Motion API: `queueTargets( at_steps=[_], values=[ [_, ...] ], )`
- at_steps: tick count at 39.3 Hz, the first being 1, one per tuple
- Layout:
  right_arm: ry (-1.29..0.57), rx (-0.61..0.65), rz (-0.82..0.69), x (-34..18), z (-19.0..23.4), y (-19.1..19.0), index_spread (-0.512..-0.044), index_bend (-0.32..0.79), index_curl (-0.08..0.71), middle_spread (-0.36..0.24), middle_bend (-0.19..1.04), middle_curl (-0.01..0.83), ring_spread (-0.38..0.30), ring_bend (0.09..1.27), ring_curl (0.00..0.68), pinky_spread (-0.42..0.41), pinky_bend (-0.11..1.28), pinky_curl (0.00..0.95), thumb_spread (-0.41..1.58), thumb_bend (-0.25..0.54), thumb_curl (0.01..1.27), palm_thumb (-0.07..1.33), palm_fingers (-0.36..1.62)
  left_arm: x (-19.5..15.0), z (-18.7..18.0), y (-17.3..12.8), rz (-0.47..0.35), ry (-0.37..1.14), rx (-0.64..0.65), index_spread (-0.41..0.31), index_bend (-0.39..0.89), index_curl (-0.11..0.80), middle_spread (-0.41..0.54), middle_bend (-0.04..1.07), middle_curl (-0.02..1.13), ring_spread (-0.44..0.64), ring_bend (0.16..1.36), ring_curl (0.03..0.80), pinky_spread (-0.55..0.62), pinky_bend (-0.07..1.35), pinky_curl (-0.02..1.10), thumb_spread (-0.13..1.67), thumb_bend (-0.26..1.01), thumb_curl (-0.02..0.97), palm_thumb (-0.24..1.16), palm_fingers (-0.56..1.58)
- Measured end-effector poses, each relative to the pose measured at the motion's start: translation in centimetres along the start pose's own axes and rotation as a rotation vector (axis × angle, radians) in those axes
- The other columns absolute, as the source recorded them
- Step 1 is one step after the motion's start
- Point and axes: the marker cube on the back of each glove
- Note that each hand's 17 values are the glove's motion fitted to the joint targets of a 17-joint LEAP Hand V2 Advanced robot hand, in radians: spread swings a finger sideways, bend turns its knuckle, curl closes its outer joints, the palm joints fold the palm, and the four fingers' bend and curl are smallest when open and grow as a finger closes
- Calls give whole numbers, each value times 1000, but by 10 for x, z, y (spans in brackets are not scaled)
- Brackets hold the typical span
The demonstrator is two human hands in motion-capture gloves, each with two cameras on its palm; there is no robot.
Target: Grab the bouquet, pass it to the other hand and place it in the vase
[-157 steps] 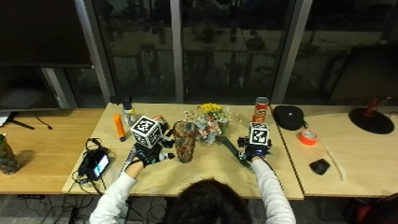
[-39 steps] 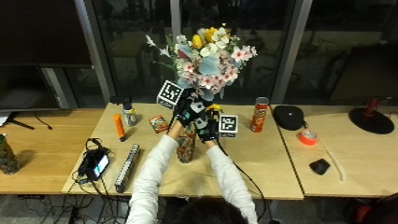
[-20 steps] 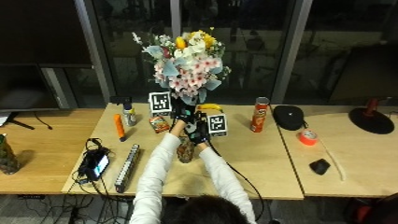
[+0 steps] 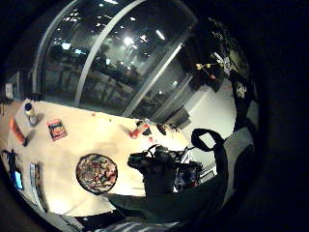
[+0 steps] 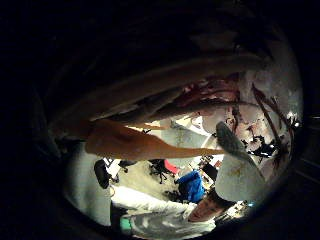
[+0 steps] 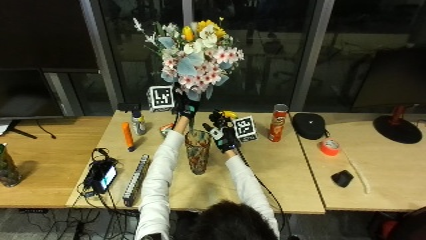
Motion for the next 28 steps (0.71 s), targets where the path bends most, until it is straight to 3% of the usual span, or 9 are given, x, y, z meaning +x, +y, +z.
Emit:
queueTargets(
  at_steps=[7, 11, 12, 13, 14, 16, 19, 23, 28],
  values=[
    [89, 46, 32, 18, -22, 6, -295, 58, 379, -128, 481, 455, -132, 642, 386, 29, 494, 383, 1030, -36, 475, 655, 546, -4, -8, -22, -16, 6, 29, -299, 271, 481, -345, 778, 540, -380, 891, 483, -425, 708, 515, 663, -30, 601, 832, 1377],
    [90, 38, 69, 26, -30, 8, -312, 65, 345, -102, 429, 435, -109, 576, 367, 98, 488, 380, 1057, -31, 466, 635, 394, -13, -10, -29, -2, -3, 42, -304, 274, 497, -347, 780, 544, -381, 892, 485, -427, 709, 514, 654, -22, 616, 845, 1372],
    [99, 40, 79, 30, -33, 7, -305, 89, 351, -106, 456, 446, -113, 601, 384, 95, 481, 383, 1060, -26, 465, 640, 476, -16, -10, -30, 2, -3, 42, -305, 273, 500, -348, 781, 545, -381, 892, 486, -427, 710, 514, 657, -26, 616, 843, 1371],
    [109, 45, 91, 34, -36, 7, -327, 6, 309, -91, 403, 423, -99, 578, 365, 127, 518, 384, 1066, -31, 462, 629, 339, -18, -10, -30, 5, -1, 42, -305, 273, 504, -348, 781, 546, -381, 893, 486, -427, 710, 514, 644, -22, 623, 851, 1371],
    [116, 50, 103, 39, -39, 6, -324, 46, 317, -87, 412, 429, -95, 578, 373, 134, 519, 388, 1071, -29, 460, 626, 351, -21, -10, -30, 7, 0, 41, -306, 272, 507, -348, 781, 547, -381, 893, 486, -427, 711, 514, 640, -24, 626, 852, 1370],
    [113, 60, 126, 49, -43, 4, -345, -7, 273, -99, 359, 409, -79, 577, 368, 167, 595, 402, 1079, -39, 453, 598, 271, -26, -9, -30, 6, 6, 38, -303, 271, 514, -349, 783, 549, -382, 892, 486, -428, 712, 513, 630, -26, 633, 855, 1368],
    [87, 64, 143, 59, -45, 3, -356, 9, 235, -87, 335, 398, -58, 566, 358, 199, 647, 406, 1088, -31, 449, 587, 222, -31, -4, -28, -2, 40, 29, -303, 269, 524, -350, 785, 551, -382, 888, 485, -426, 712, 511, 618, -29, 641, 856, 1364],
    [51, 54, 161, 69, -45, 1, -366, 36, 198, -63, 316, 385, -34, 561, 344, 222, 680, 406, 1099, -29, 443, 574, 183, -35, 3, -28, 79, 92, 20, -303, 264, 535, -350, 784, 554, -382, 887, 485, -426, 713, 510, 604, -29, 653, 857, 1364],
    [35, 43, 168, 72, -45, 2, -372, 66, 174, -43, 298, 373, -11, 555, 333, 247, 693, 402, 1111, -26, 435, 558, 153, -51, 10, -21, -26, 72, -16, -304, 260, 549, -347, 777, 556, -382, 882, 484, -423, 712, 507, 588, -32, 665, 857, 1354]
  ],
)
